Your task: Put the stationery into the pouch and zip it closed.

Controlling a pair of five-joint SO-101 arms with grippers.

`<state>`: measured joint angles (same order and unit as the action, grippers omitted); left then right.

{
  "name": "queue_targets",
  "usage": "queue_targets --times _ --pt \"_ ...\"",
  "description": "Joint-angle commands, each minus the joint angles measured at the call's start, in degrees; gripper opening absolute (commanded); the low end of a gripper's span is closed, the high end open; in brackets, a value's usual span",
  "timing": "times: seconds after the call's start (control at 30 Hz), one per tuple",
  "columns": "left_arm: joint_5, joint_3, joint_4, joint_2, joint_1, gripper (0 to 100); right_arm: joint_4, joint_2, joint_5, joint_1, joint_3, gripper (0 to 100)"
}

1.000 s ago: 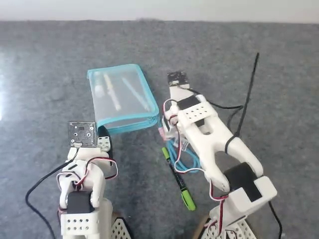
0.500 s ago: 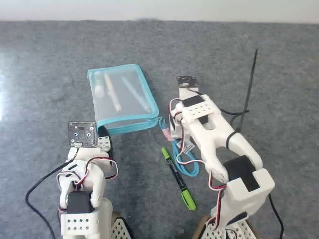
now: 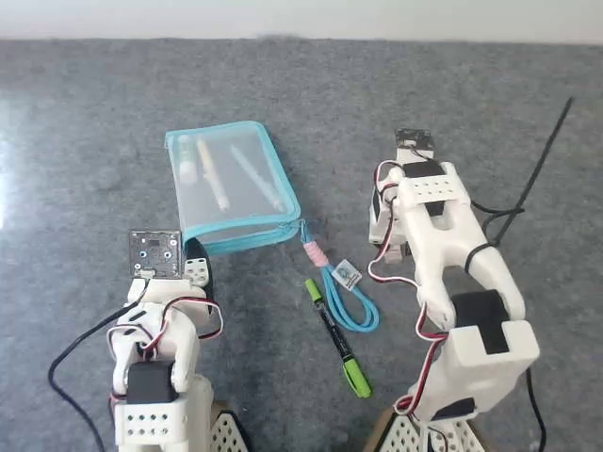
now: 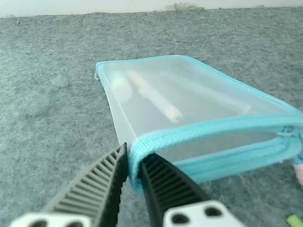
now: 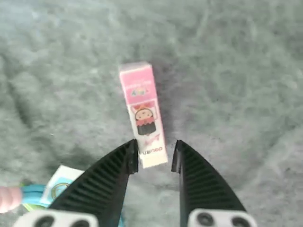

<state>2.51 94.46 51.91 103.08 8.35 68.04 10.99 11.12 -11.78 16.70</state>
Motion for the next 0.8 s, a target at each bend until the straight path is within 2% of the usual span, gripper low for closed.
queue_targets --times 0.0,0.13,0.2,0.43,0.77 --pt "0.5 -2.3 -1.8 0.0 0.1 1 1.1 -0.8 -6.3 0.7 -3.1 12.8" --pt "0.5 -2.3 -1.8 0.0 0.1 1 2.6 -1.9 -9.8 0.7 -3.3 4.3" --pt "0.5 -2.3 -1.8 0.0 0.1 1 2.6 -2.8 -10.4 0.5 -2.5 3.6" --pt "0.5 -2.3 -1.8 0.0 0.1 1 2.0 -1.4 -10.2 0.3 -1.4 15.7" --pt "0.5 -2.4 -1.2 0.0 0.1 1 0.3 -0.8 -10.2 0.3 -1.2 16.5"
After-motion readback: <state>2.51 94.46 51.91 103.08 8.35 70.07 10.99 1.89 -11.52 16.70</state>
